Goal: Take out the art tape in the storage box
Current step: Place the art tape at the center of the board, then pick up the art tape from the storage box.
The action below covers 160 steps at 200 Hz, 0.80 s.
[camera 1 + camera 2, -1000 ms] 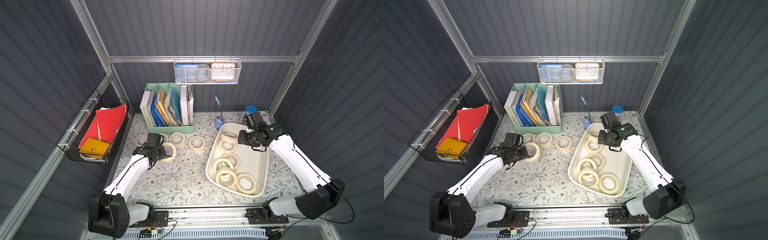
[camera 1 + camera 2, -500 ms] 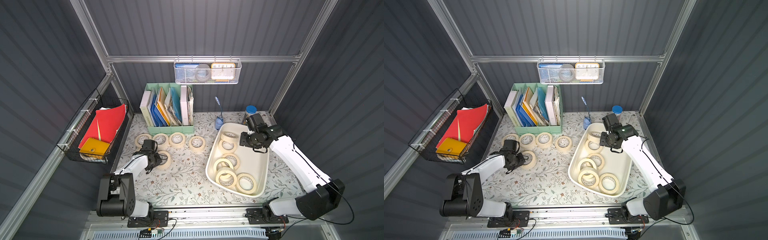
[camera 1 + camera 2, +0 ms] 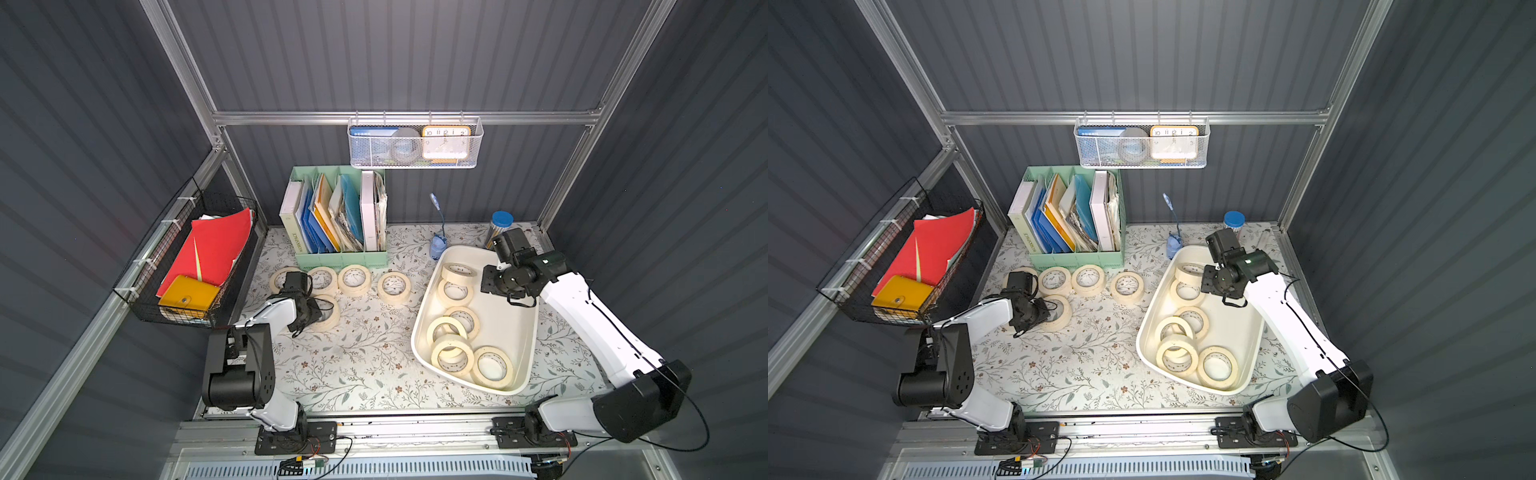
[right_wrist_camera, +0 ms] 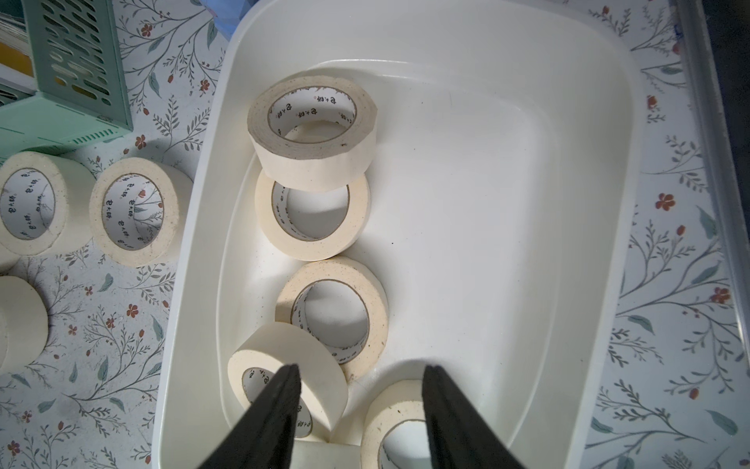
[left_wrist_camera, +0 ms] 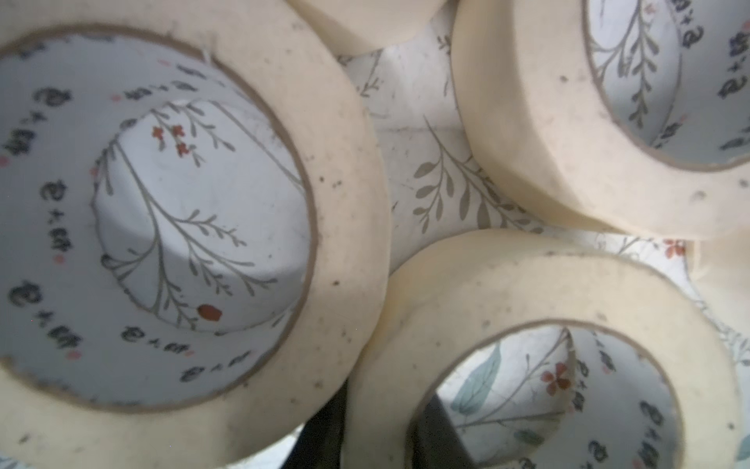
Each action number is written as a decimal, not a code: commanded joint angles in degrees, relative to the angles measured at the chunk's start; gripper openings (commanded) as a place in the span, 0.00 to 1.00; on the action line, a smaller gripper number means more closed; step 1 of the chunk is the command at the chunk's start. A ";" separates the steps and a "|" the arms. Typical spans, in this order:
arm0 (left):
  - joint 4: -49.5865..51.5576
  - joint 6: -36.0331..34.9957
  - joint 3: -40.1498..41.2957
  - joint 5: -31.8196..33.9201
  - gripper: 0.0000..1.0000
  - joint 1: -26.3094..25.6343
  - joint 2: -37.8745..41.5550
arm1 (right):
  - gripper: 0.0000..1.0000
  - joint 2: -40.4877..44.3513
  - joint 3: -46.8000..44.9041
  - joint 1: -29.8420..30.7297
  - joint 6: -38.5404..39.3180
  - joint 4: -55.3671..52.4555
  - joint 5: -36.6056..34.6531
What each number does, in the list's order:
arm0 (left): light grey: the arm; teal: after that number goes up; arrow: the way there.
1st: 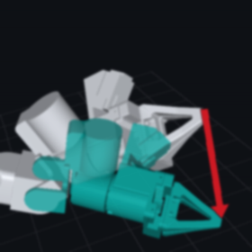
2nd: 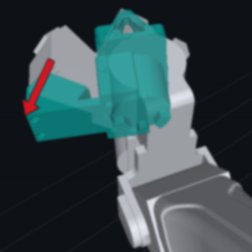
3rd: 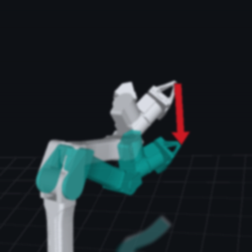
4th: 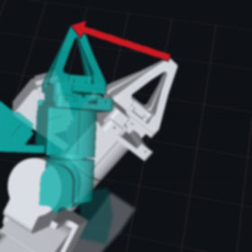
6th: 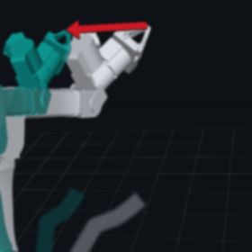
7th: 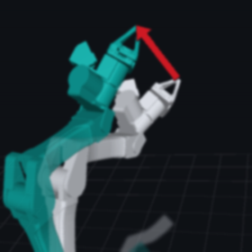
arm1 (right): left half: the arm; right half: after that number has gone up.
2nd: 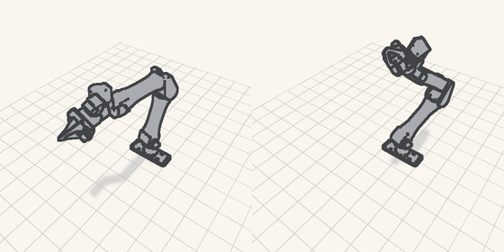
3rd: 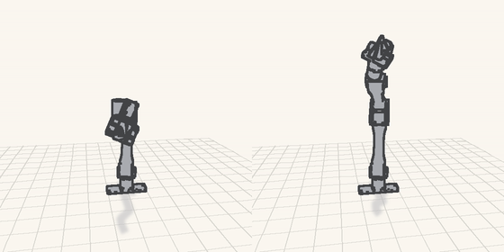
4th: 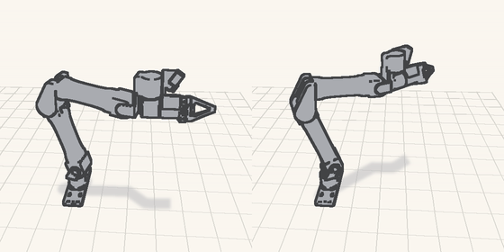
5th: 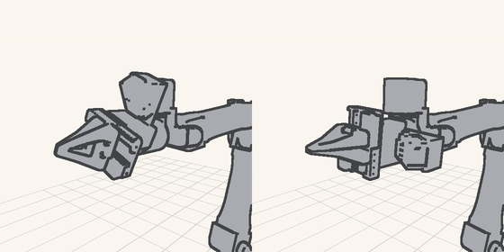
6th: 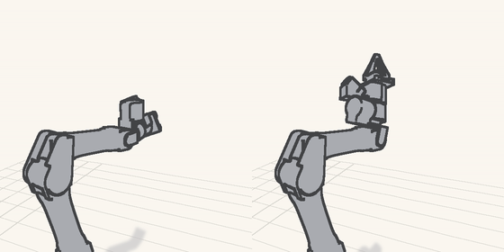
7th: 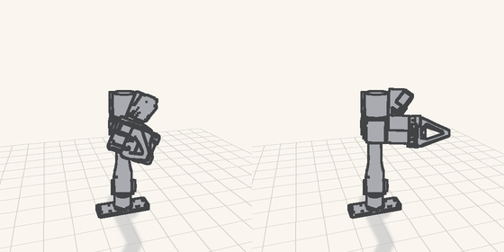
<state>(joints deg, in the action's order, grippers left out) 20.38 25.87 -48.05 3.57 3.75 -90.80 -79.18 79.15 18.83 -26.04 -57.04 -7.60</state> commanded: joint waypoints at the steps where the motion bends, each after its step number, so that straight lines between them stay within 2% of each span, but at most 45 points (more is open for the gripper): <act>1: 1.95 -0.91 -0.89 1.77 0.56 0.56 0.39 | 0.55 0.69 -0.48 -0.28 0.29 -0.49 0.29; 26: 3.43 -1.21 -1.23 3.19 0.70 0.56 3.27 | 0.55 0.60 -0.49 -0.28 0.22 -0.38 0.39; 50: 5.63 -3.16 -3.14 2.75 0.74 -0.99 8.26 | 0.55 0.76 -0.47 -0.31 0.22 -0.53 0.13; 69: 9.37 -3.35 -6.94 4.42 0.76 -6.38 10.06 | 0.55 0.78 -0.49 -0.28 0.21 -0.56 -0.20; 86: 11.08 -2.54 -10.78 3.73 0.76 -12.45 8.60 | 0.55 0.61 -0.73 -0.44 0.25 -0.36 -0.80; 105: 7.47 0.32 -12.29 -0.24 0.77 -17.84 6.78 | 0.55 0.00 -1.46 -1.54 0.60 0.63 -1.19; 130: 1.66 3.59 -14.12 -3.71 0.77 -22.84 3.17 | 0.55 -1.21 -2.85 -3.79 1.00 2.87 -0.34; 160: -2.13 3.70 -18.72 -5.52 0.77 -27.10 -4.09 | 0.55 -3.31 -3.37 -4.86 1.00 4.59 3.13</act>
<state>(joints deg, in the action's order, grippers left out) 22.13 27.81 -63.24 1.15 -20.97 -90.15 -80.51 76.62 14.37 -25.78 -54.35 -7.22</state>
